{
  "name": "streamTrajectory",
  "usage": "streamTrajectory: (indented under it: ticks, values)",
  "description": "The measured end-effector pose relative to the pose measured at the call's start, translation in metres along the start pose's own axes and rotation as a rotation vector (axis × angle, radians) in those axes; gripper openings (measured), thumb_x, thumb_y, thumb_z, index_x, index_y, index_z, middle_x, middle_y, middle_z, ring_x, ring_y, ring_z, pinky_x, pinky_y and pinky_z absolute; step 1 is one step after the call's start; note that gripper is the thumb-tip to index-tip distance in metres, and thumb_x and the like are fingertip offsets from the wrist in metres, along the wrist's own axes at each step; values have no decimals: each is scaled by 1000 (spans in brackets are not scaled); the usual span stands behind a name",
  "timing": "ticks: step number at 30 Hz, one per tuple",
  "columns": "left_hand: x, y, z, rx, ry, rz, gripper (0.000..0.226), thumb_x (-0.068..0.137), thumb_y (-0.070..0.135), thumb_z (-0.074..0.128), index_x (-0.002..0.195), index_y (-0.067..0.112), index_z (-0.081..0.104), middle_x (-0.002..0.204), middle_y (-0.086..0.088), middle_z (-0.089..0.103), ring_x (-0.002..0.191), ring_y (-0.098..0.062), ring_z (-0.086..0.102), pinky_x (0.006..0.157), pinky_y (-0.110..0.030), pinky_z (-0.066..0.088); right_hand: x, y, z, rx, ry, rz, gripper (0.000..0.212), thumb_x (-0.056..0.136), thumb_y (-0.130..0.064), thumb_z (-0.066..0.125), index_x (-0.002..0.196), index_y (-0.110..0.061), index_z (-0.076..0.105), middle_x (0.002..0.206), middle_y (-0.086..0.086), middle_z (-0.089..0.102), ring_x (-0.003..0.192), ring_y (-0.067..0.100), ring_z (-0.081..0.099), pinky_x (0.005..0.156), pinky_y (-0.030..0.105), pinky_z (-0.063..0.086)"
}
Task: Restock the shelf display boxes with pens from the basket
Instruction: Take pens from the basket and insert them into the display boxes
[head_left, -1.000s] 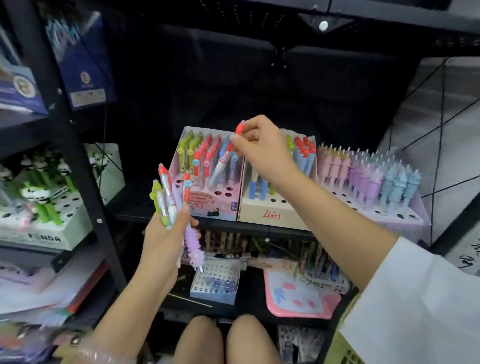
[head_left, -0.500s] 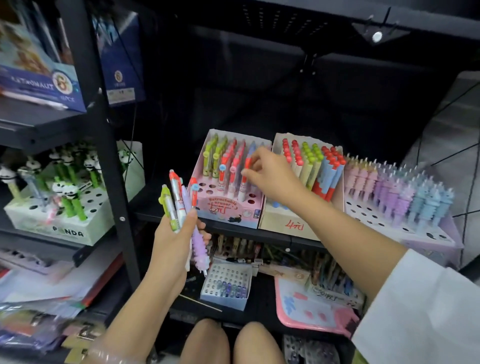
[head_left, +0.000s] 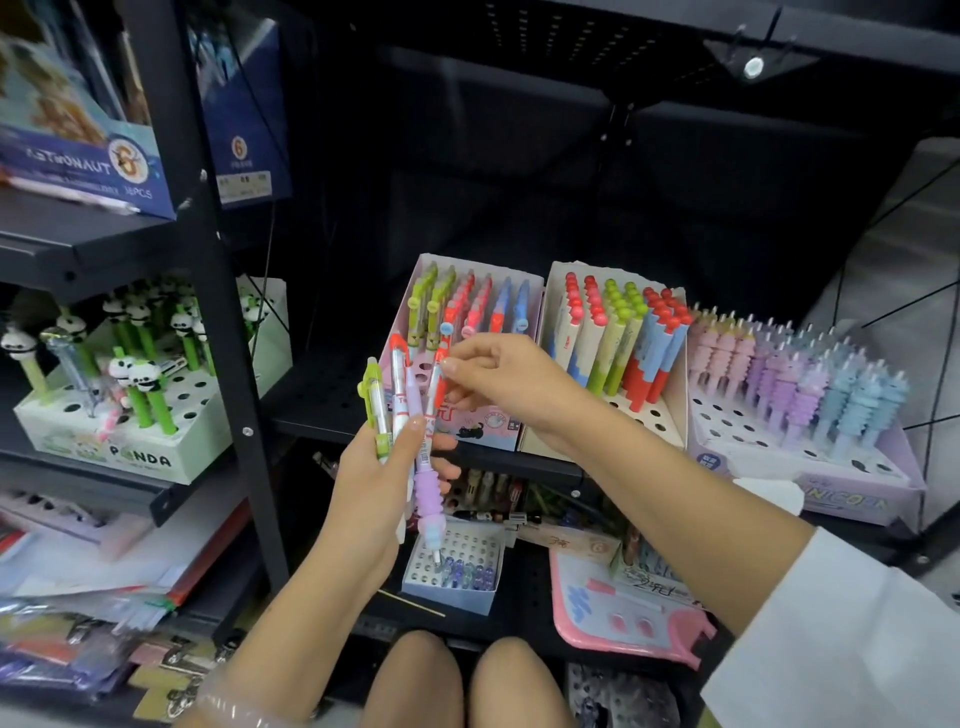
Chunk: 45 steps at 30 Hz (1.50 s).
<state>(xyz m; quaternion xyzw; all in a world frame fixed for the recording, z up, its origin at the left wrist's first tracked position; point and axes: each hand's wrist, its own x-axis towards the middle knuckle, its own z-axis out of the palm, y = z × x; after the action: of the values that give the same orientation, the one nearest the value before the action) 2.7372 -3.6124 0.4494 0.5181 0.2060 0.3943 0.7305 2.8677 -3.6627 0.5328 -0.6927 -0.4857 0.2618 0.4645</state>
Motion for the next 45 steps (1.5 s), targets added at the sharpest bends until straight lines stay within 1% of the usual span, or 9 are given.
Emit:
streamTrajectory:
  ticks: [8, 12, 15, 21, 25, 29, 33, 39, 45]
  values:
    - [7, 7, 1, -150, 18, -22, 15, 98, 19, 43, 103, 22, 56, 82, 1, 75, 77, -18, 72, 57, -21, 55, -3, -17, -26, 175, 317, -103, 12, 89, -25, 62, 87, -13, 59, 65, -4, 70, 64, 6, 68, 61, 16, 54]
    - [6, 3, 0, -87, 33, -44, 13, 97, 20, 43, 102, 18, 55, 72, 1, 73, 65, -14, 70, 52, -21, 54, -4, -23, -50, -222, 647, -276, 13, 90, -27, 60, 90, -16, 52, 68, -4, 66, 68, 7, 65, 65, 8, 48]
    - [3, -2, 2, -47, 38, -69, 13, 96, 21, 45, 99, 17, 57, 77, -7, 69, 61, -13, 69, 50, -22, 53, -4, -15, -47, -481, 599, -235, 14, 91, -26, 58, 92, -18, 47, 76, -2, 66, 72, 8, 60, 62, 14, 45]
    - [2, -4, 2, -20, 33, -72, 13, 95, 21, 47, 100, 18, 59, 82, -9, 68, 62, -13, 69, 51, -21, 53, 2, -7, -43, -551, 628, -241, 14, 92, -25, 57, 92, -19, 44, 69, -12, 54, 62, -4, 50, 54, 4, 38]
    - [3, -4, 1, -13, 27, -63, 13, 94, 21, 49, 100, 18, 59, 74, -2, 71, 64, -14, 70, 53, -22, 54, 9, 7, -39, -672, 519, -144, 14, 92, -25, 57, 94, -14, 49, 78, 2, 62, 60, 4, 51, 51, 11, 36]
    - [2, -5, 4, 2, 15, -54, 10, 93, 19, 50, 96, 17, 59, 68, 2, 71, 63, -13, 69, 54, -22, 55, 12, 11, -33, -754, 400, 1, 25, 94, -28, 53, 96, -4, 55, 82, 12, 67, 73, 22, 66, 68, 35, 54]
    - [0, -3, 6, -10, 1, -47, 11, 91, 20, 52, 96, 16, 60, 69, 2, 72, 65, -13, 69, 56, -23, 56, 2, 6, -31, -918, 431, -46, 37, 92, -39, 53, 74, -7, 58, 65, 6, 62, 61, 18, 60, 59, 29, 49]
    - [2, 2, 15, -111, 19, -99, 18, 96, 21, 45, 104, 16, 60, 83, -1, 74, 79, -13, 71, 68, -29, 57, -42, 15, -5, -235, 7, 31, 14, 91, -31, 56, 79, -24, 58, 66, -2, 66, 52, 3, 61, 52, 16, 51]
    - [-2, -1, 37, -205, 9, -139, 22, 99, 19, 40, 100, 15, 62, 97, -5, 72, 88, -14, 70, 76, -38, 54, -65, 40, -10, -93, -147, 152, 16, 82, -20, 69, 92, -19, 56, 78, -1, 64, 70, 9, 61, 73, 26, 53]
